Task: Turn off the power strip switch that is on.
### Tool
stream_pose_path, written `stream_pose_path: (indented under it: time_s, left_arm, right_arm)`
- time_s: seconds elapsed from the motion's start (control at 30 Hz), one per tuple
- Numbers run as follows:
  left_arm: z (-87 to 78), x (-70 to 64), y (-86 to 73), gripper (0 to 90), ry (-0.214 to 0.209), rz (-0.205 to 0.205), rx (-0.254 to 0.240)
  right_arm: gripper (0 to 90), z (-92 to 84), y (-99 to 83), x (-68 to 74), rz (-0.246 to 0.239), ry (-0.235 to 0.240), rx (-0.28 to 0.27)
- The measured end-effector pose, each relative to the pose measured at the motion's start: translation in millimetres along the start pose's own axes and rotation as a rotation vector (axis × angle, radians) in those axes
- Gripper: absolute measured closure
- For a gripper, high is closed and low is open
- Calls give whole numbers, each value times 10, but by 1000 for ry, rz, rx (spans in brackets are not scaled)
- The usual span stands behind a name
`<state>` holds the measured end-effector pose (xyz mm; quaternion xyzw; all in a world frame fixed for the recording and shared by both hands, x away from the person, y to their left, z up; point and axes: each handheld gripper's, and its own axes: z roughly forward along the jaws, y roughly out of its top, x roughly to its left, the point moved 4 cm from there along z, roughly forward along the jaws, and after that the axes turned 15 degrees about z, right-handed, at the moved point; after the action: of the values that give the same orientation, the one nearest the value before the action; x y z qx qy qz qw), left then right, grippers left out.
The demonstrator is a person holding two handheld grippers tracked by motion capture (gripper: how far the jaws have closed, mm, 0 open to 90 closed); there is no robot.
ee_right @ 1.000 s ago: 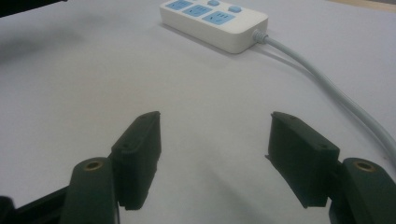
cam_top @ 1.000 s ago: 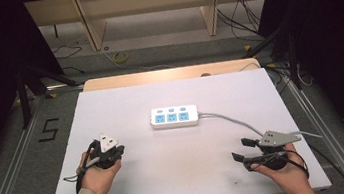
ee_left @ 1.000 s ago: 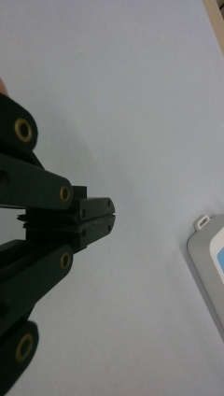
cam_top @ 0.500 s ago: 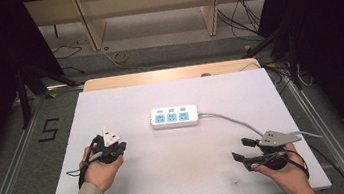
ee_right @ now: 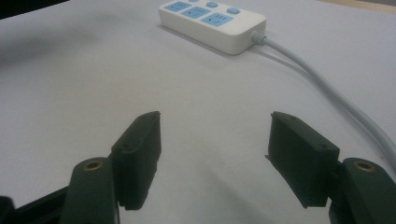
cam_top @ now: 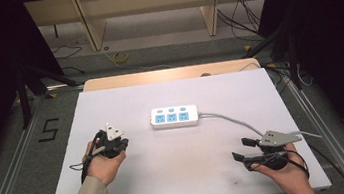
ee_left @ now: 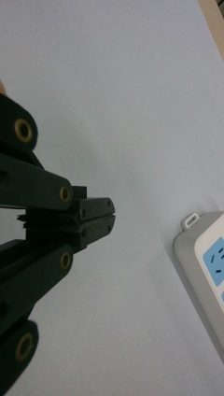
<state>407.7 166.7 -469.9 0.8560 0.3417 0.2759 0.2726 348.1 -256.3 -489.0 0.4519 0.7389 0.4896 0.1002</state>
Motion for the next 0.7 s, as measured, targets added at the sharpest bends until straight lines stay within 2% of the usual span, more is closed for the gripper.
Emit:
stream_pose_path:
  time_s: [0.7]
  left_arm:
    - [117,-6,176,899,-32,23,17]
  right_arm:
    - [355,2,1,2,1,-2,-1]
